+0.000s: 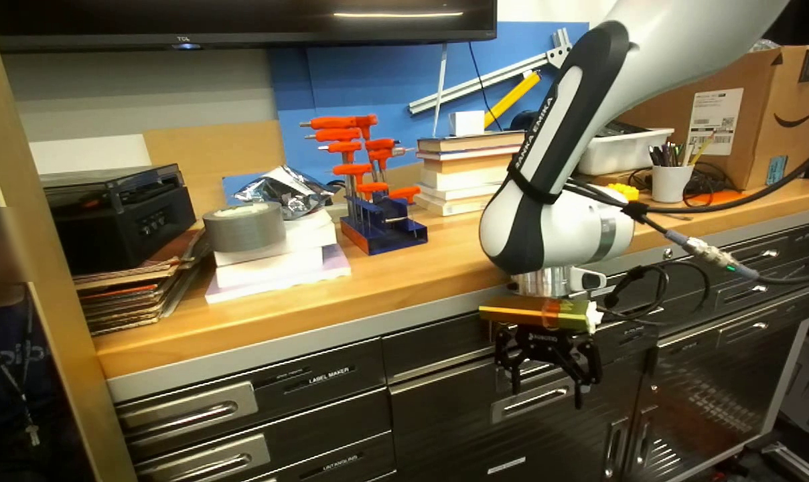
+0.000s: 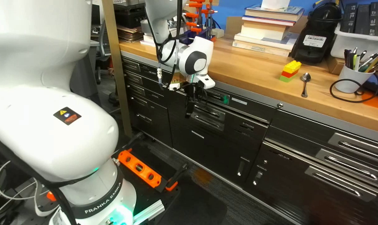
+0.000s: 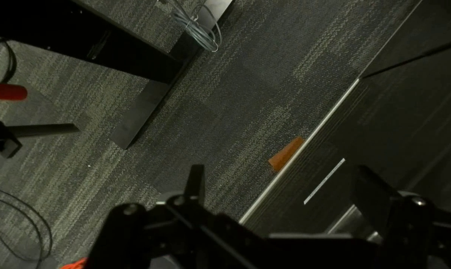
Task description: Put the black objects in the open drawer then close the drawer
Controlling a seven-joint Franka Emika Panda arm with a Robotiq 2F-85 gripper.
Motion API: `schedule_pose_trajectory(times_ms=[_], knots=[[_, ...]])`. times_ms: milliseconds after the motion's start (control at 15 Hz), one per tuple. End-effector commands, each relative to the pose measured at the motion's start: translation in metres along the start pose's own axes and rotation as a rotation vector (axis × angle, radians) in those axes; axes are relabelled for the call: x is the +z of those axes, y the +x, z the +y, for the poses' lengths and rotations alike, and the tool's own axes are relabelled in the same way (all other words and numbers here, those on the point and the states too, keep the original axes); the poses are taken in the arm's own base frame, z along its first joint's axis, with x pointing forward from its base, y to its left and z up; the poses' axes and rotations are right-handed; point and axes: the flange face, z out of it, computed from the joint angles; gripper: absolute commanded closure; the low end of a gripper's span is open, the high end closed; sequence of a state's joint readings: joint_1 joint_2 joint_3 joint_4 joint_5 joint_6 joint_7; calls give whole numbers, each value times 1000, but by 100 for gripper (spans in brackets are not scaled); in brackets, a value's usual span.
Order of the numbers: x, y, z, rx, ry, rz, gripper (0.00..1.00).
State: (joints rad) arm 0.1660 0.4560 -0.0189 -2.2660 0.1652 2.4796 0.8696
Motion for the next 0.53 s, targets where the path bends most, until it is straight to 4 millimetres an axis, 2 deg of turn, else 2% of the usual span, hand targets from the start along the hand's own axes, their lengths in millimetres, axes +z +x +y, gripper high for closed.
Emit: schedule_pose_trajectory(times_ms=[0, 267, 467], knots=[[-51, -18, 31, -81, -4, 38, 0], [-77, -32, 90, -166, -57, 0, 0], [-111, -46, 121, -290, -50, 37, 0]])
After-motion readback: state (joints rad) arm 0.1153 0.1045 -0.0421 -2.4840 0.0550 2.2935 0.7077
